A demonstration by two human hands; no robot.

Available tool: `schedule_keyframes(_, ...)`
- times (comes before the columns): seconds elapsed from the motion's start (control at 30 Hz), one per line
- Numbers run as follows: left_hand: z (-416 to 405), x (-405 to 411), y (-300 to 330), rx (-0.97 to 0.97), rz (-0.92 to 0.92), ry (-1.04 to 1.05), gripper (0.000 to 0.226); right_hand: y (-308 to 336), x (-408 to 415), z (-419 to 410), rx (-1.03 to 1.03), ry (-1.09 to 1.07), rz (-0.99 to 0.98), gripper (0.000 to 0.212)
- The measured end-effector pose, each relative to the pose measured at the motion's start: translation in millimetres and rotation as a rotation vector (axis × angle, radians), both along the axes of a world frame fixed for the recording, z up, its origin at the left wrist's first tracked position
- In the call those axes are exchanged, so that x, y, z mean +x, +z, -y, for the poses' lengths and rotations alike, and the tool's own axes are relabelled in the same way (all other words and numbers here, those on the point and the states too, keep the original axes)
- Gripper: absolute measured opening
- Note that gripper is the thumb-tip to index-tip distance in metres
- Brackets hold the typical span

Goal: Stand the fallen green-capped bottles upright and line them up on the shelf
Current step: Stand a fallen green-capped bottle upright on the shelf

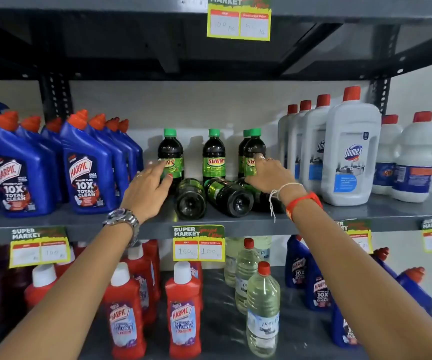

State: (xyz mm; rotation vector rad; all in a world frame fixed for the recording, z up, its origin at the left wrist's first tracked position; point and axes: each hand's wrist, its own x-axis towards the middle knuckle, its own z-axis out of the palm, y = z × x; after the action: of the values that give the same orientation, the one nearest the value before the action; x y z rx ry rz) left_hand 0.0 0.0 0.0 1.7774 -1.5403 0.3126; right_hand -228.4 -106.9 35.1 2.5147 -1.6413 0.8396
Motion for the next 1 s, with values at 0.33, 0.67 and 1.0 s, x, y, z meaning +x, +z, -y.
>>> schedule_keyframes(0.33, -5, 18, -28, 0.447, 0.069, 0.143, 0.050, 5, 8, 18, 0.277, 0.025, -0.190, 0.038)
schedule_keyframes(0.67, -6, 18, -44, 0.445, 0.473, 0.270, 0.044, 2, 6, 36, 0.315, 0.002, -0.152, 0.044)
schedule_keyframes(1.0, 0, 24, -52, 0.398, 0.497, 0.285, 0.045, 0, -14, 35, 0.134, 0.056, 0.593, 0.091)
